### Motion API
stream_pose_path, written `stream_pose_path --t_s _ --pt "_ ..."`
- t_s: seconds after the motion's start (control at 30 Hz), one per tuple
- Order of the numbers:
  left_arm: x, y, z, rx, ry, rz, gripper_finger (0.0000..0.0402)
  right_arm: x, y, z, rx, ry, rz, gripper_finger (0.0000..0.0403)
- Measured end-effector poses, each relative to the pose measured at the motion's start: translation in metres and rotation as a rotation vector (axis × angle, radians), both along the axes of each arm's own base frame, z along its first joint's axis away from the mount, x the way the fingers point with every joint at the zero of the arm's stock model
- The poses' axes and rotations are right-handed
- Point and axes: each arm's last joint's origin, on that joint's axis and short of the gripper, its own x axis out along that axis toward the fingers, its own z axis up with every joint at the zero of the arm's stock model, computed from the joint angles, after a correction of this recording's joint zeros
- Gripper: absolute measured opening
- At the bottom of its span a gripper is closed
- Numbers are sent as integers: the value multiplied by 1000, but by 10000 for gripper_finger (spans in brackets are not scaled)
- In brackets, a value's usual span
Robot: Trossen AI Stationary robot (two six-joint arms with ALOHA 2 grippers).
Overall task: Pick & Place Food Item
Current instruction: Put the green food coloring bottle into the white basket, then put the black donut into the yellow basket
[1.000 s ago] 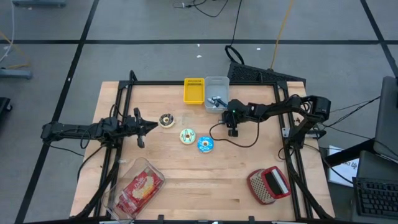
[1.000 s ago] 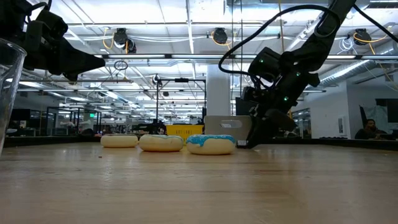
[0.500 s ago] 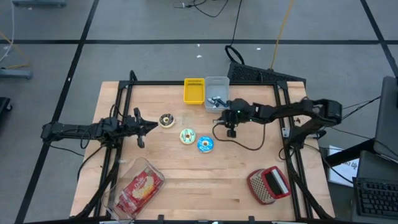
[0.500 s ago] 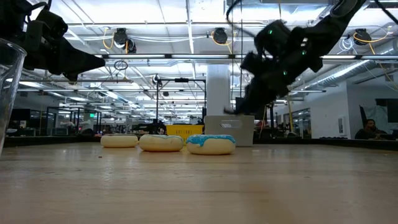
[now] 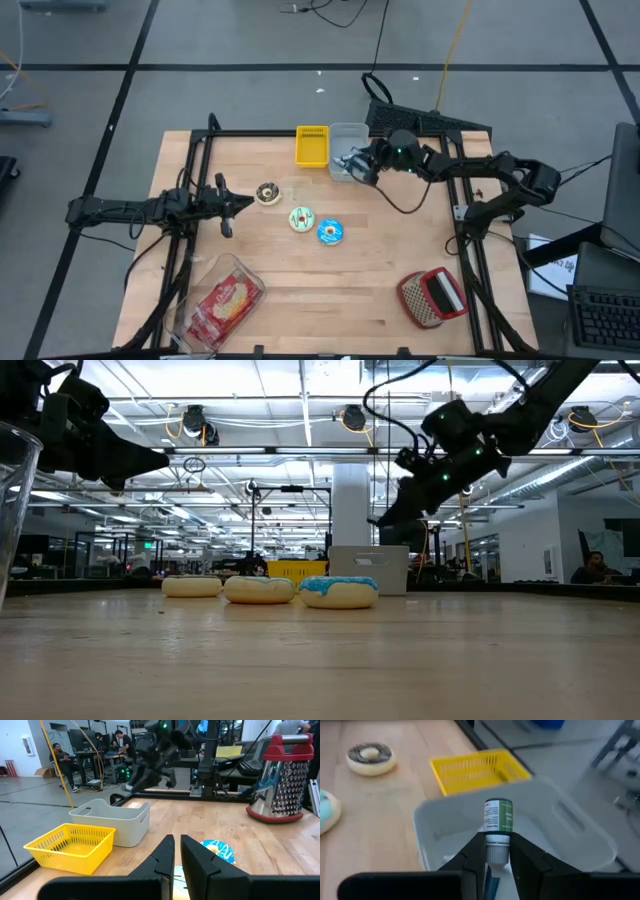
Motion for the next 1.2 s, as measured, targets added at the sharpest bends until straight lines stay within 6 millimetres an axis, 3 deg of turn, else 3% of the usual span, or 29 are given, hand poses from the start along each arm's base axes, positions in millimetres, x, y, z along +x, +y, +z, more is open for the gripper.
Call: stream_pose_path --t_s 0.23,0.53,0.77,0.97,1.2 --pt "0 0 0 0 0 0 31 3 -8 -16 82 0 78 75" --pt "0 0 7 -13 -76 -1 31 2 -8 -12 149 -54 38 125" --pt "-2 0 18 -220 -238 -19 31 4 -4 -12 186 -67 36 179" --pt "-2 0 21 -261 -281 -16 31 7 24 15 168 -140 196 194" --pt "-3 2 21 -302 -296 42 31 -4 79 65 61 -264 427 183"
